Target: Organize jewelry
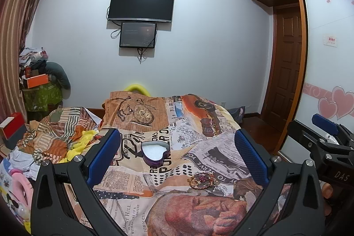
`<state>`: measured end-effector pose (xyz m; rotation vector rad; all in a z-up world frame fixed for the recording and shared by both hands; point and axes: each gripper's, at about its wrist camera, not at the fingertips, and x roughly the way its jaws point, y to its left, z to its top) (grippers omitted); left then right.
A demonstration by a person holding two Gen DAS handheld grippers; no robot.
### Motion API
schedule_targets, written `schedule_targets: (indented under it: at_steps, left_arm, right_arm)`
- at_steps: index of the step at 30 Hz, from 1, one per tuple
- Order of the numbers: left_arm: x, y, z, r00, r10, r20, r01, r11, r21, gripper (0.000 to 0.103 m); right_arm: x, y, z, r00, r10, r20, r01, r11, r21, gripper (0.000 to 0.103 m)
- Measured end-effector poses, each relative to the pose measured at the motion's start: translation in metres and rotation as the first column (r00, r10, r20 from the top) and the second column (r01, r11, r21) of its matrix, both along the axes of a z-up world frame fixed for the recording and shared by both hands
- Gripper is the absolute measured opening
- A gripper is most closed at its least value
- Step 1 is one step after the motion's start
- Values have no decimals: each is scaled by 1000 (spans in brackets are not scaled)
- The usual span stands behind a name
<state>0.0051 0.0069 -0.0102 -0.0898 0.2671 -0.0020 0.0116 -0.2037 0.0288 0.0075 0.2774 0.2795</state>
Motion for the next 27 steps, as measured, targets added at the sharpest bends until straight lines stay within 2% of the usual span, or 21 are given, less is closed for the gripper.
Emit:
schedule_targets:
  at_steps: [27]
  left_arm:
    - [8, 1, -3, 1000, 6, -15, -6, 1000, -2, 103]
  right_arm:
    - [5, 1, -3, 1000, -1, -9, 1, 1000, -5, 103]
